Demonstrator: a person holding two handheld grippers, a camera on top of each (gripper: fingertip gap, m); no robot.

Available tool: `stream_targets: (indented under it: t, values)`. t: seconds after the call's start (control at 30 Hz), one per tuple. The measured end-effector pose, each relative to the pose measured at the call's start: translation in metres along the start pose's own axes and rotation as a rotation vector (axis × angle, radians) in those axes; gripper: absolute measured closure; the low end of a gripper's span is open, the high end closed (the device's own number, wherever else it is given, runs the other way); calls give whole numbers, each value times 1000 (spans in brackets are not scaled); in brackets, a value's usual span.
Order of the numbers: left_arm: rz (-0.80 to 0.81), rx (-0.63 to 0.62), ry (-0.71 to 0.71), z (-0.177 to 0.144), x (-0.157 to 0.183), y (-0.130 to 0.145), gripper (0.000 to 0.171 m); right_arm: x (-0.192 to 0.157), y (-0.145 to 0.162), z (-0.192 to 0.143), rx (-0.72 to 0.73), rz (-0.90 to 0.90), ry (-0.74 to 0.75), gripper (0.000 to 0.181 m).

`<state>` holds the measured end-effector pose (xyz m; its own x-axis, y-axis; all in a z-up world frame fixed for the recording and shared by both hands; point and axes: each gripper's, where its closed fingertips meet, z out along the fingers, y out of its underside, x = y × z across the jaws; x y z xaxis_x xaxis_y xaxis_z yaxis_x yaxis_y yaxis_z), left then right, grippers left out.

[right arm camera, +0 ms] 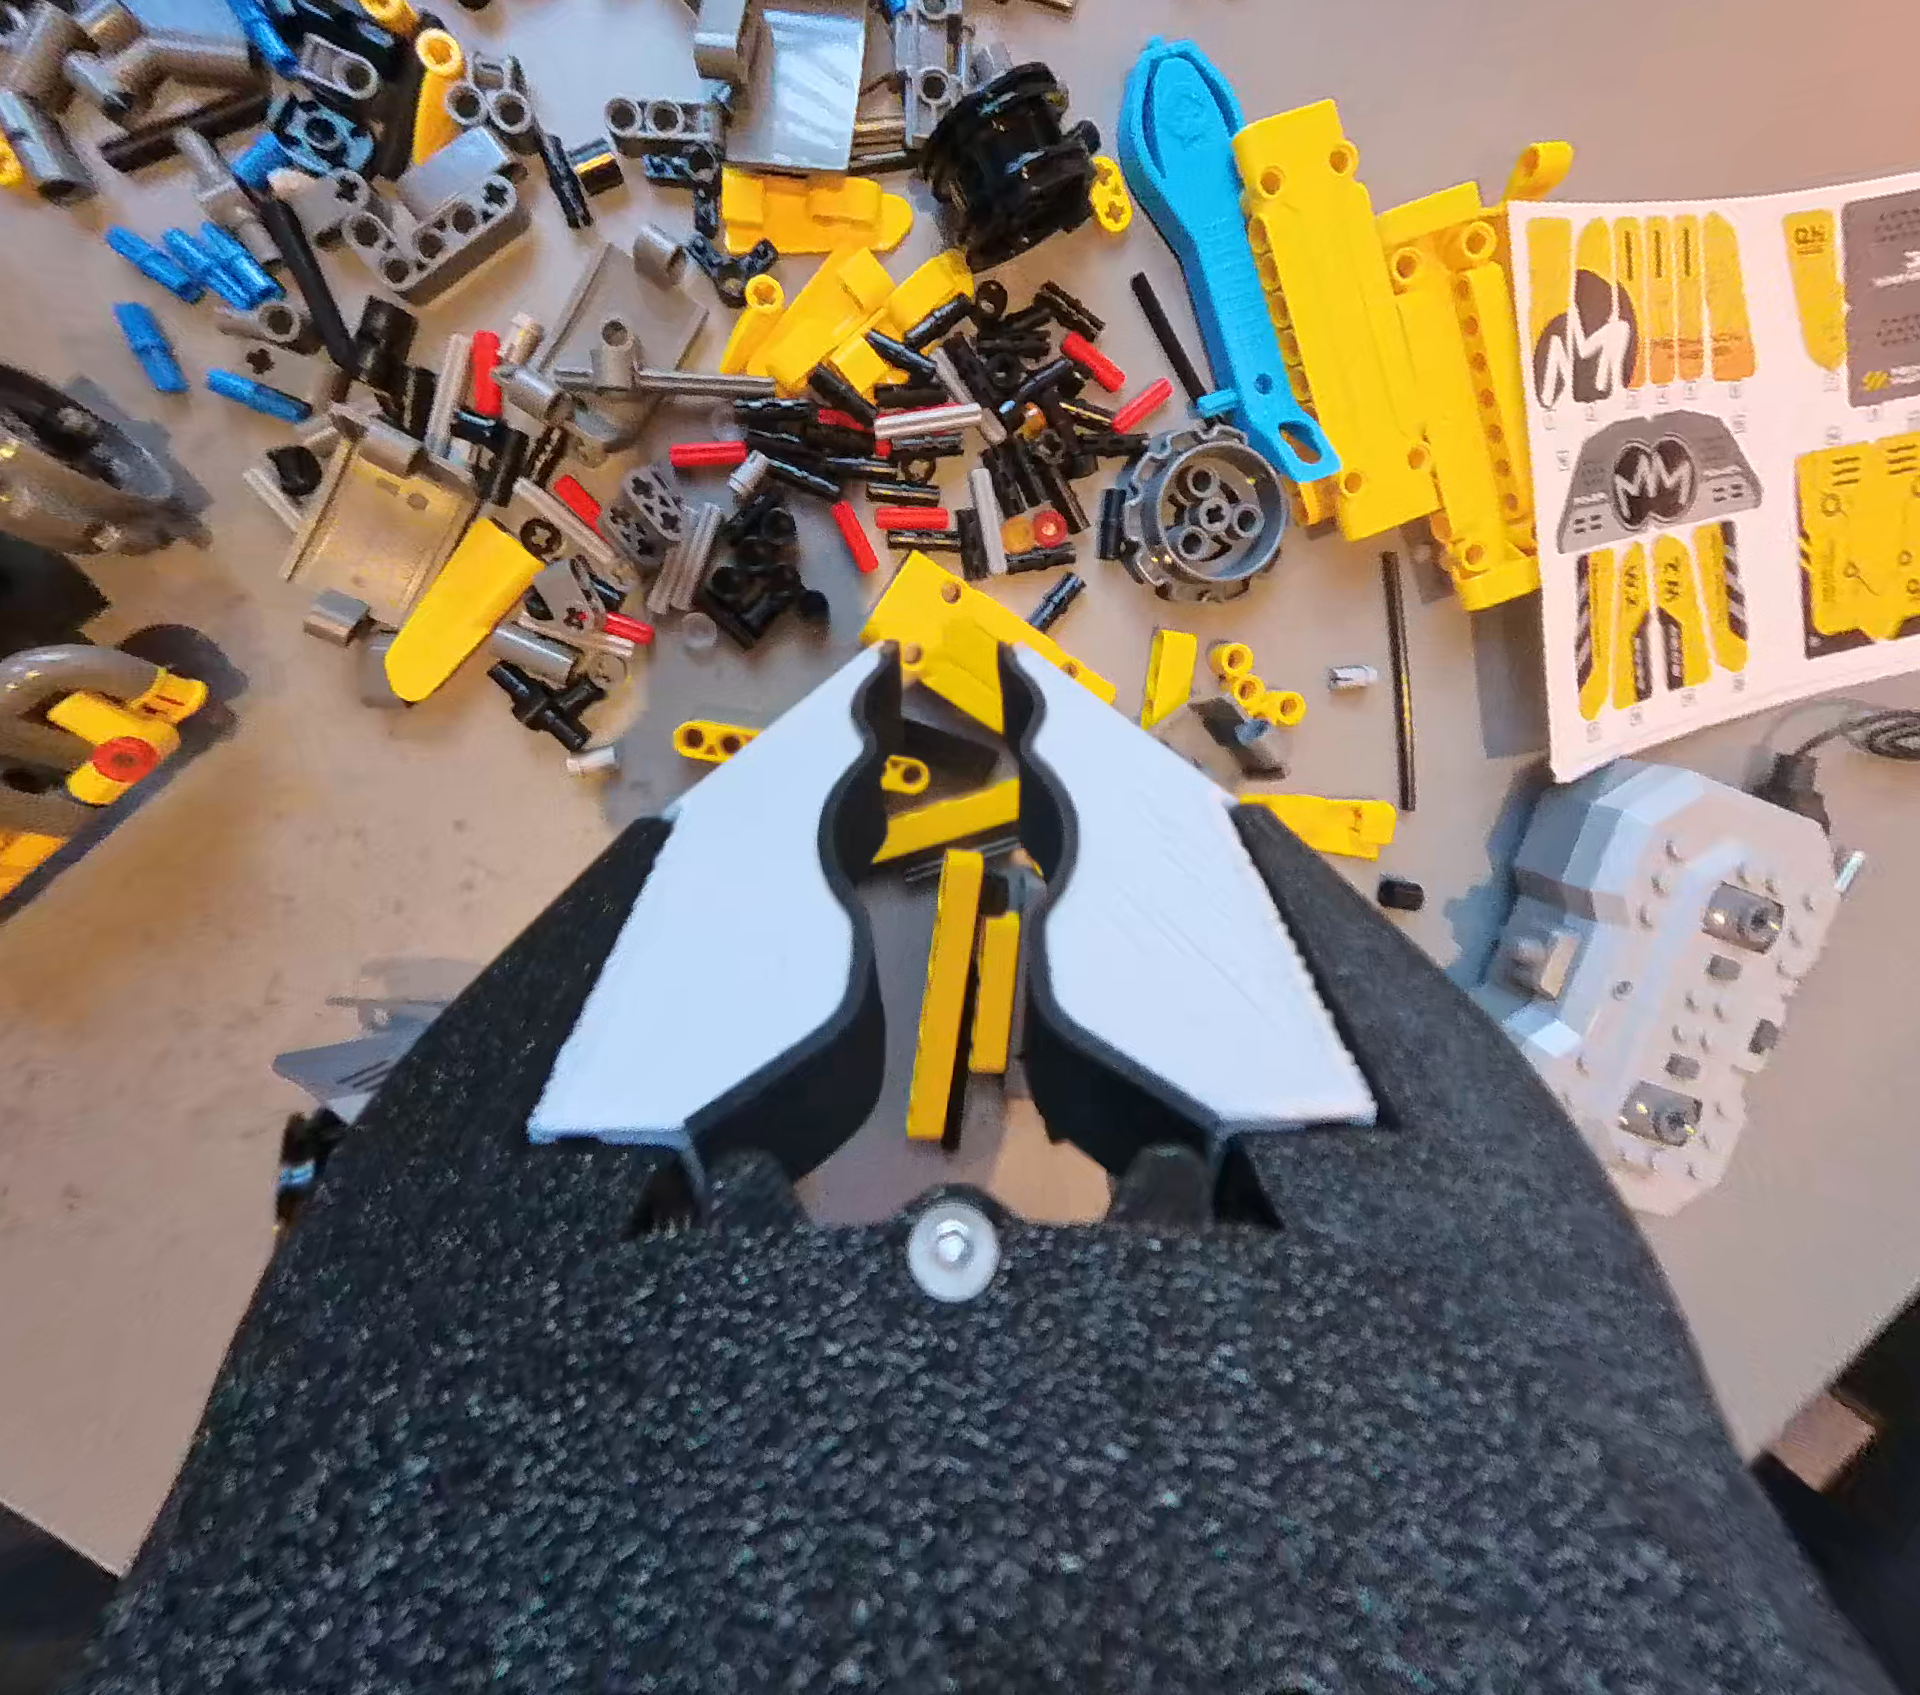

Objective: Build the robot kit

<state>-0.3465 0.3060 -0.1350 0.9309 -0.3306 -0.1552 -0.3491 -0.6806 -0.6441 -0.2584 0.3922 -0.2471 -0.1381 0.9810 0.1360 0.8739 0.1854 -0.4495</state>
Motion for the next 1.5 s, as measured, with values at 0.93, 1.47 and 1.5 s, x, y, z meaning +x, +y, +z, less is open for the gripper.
stream_targets:
  t: [0.93, 1.47, 1.5]
  values:
    - [3, 0, 17, 3, 2, 0, 146, -7, -8, 37, -130, -22, -104, 165]
    - [4, 3, 16, 1, 2, 0, 146, -16, -19, -4, 119, 176, -327, 181]
    - [4, 1, 16, 2, 2, 0, 146, -14, -17, -3, 121, 187, -325, 181]
